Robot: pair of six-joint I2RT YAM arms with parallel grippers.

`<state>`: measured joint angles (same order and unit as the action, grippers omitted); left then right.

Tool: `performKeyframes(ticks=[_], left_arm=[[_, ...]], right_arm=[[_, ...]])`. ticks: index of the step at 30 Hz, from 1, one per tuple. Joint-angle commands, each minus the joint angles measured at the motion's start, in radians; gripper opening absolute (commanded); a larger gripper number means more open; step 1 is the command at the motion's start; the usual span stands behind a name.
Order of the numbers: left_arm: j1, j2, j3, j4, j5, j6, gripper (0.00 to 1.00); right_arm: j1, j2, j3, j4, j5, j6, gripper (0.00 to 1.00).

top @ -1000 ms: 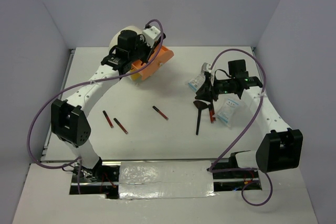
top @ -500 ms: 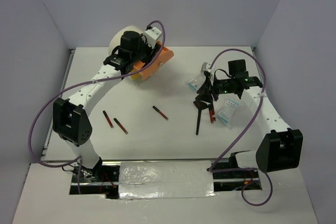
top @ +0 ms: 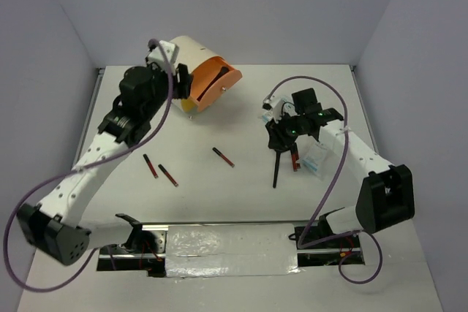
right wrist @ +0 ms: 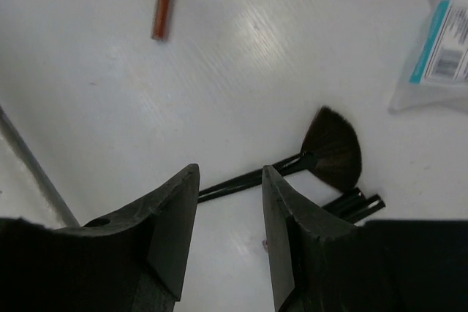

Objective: Organize the makeup

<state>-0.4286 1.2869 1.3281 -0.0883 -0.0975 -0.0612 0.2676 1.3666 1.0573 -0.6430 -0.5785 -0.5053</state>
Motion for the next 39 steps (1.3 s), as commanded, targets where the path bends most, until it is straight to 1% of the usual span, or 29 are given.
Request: performKeyframes(ticks=[1,2,3,4,6,8,11,16,20,27,29,30,32,33,34,36,37,39], left_arm=[[0.011,-0.139,-0.162,0.018,-0.117,-0.172,0.69],[0.014,-0.170,-0.196,-0.008,-0.129,-0.190,0.71],[0.019,-0.231,-0.232,-0.022,-0.154,-0.228,0.74],[0.021,-0.259,-0.295,-0.033,-0.163,-0.245,0.75],[0.024,-0.344,-0.383,-0.057,-0.192,-0.296,0.76],[0.024,-0.402,-0.437,-0.070,-0.212,-0.345,0.77],[0.025,-0.538,-0.536,-0.083,-0.254,-0.412,0.81],[0.027,-0.673,-0.670,-0.106,-0.292,-0.503,0.84],[0.027,-0.742,-0.705,-0.139,-0.309,-0.531,0.85],[0.027,-0.761,-0.701,-0.172,-0.320,-0.526,0.85],[0.027,-0.767,-0.705,-0.174,-0.318,-0.532,0.85],[0.027,-0.768,-0.705,-0.174,-0.317,-0.535,0.85],[0.027,-0.771,-0.707,-0.177,-0.315,-0.543,0.85],[0.027,-0.773,-0.708,-0.179,-0.317,-0.545,0.85],[0.027,-0.776,-0.708,-0.179,-0.315,-0.549,0.85],[0.027,-0.781,-0.711,-0.183,-0.317,-0.549,0.85],[0.027,-0.782,-0.711,-0.185,-0.317,-0.551,0.85],[0.027,-0.784,-0.711,-0.185,-0.317,-0.552,0.85]], right_arm=[[0.076,0.057,0.000,0.010,0.292,0.135,0.49],[0.084,0.089,0.006,-0.021,0.340,0.146,0.49],[0.090,0.100,0.010,-0.030,0.359,0.171,0.50],[0.097,0.110,0.009,-0.035,0.376,0.181,0.53],[0.105,0.135,0.006,-0.050,0.426,0.209,0.56],[0.110,0.161,0.006,-0.064,0.456,0.223,0.58],[0.110,0.199,0.009,-0.084,0.471,0.252,0.60],[0.111,0.253,0.004,-0.090,0.462,0.303,0.60],[0.111,0.295,0.006,-0.075,0.427,0.333,0.59],[0.116,0.382,0.058,-0.075,0.378,0.413,0.52],[0.124,0.397,0.061,-0.070,0.400,0.444,0.51],[0.130,0.402,0.058,-0.066,0.419,0.453,0.47],[0.150,0.425,0.053,-0.070,0.465,0.468,0.44],[0.153,0.433,0.049,-0.075,0.459,0.476,0.39],[0.154,0.437,0.034,-0.072,0.447,0.479,0.38],[0.154,0.433,0.017,-0.060,0.434,0.487,0.31],[0.156,0.430,0.021,-0.061,0.434,0.488,0.30],[0.156,0.416,0.024,-0.055,0.434,0.484,0.25]])
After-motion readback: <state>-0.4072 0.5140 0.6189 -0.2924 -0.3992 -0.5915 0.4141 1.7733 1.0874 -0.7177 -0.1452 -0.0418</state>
